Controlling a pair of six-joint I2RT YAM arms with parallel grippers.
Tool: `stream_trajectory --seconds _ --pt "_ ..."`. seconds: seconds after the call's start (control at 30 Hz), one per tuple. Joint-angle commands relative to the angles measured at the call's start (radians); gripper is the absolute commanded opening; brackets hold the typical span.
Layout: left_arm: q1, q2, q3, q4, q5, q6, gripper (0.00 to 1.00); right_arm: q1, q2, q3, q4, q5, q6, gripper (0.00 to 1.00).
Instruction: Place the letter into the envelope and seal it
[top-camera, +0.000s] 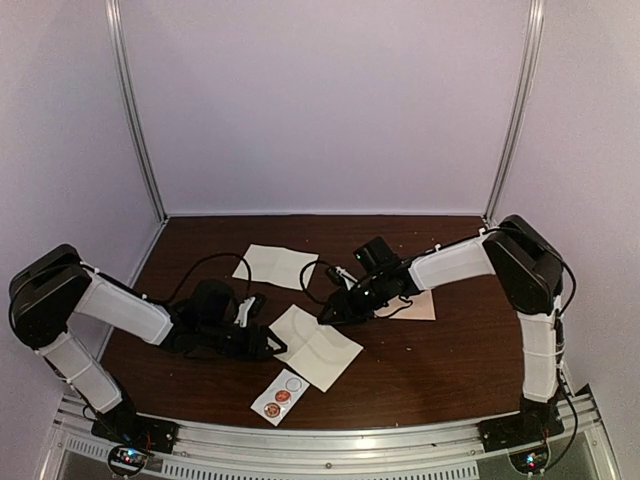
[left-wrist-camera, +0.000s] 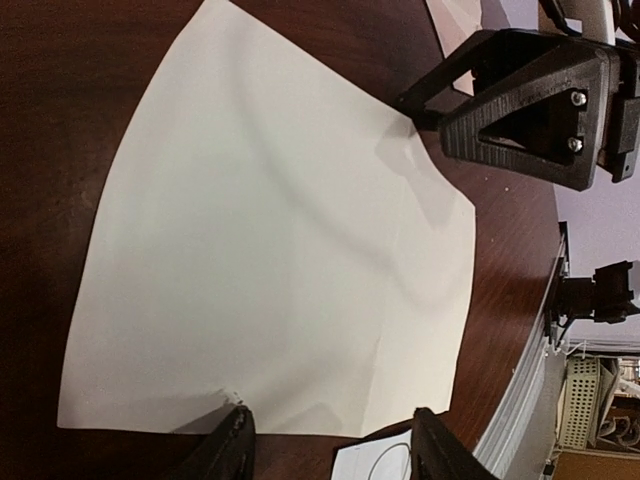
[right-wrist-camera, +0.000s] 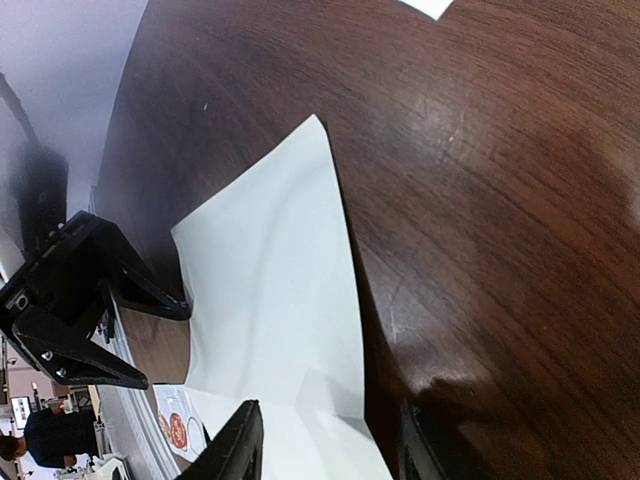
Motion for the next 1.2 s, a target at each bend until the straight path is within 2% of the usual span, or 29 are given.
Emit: stream_trajectory --seconds 0.0,0.23,0.4,0.77,0.97,1.17 --pt "-0.003 0.042 -0.010 0.038 -0.003 0.024 0.54 0.000 0.045 0.016 0.029 -0.048 0.026 0.45" --pt "-0.004 0.050 -0.019 0.049 -0.009 0.022 0.54 0.000 0.043 -0.005 0.066 -0.075 0.060 0.41" --pt "-0.003 0.051 -0.015 0.050 -0.010 0.022 0.54 -0.001 0.058 0.003 0.062 -0.066 0.086 0.28" --pt "-0.003 0.010 -0.014 0.029 -0.043 0.021 0.55 -0.003 0.026 -0.010 0.089 -0.070 0.118 0.11" --pt "-0.003 -0.066 -0.008 -0.016 -0.108 0.024 0.61 -0.016 -0.018 -0.056 0.174 -0.104 0.173 0.00" --pt "-0.003 -0.169 0.001 -0.078 -0.184 0.026 0.68 -0.028 -0.073 -0.097 0.223 -0.112 0.201 0.00"
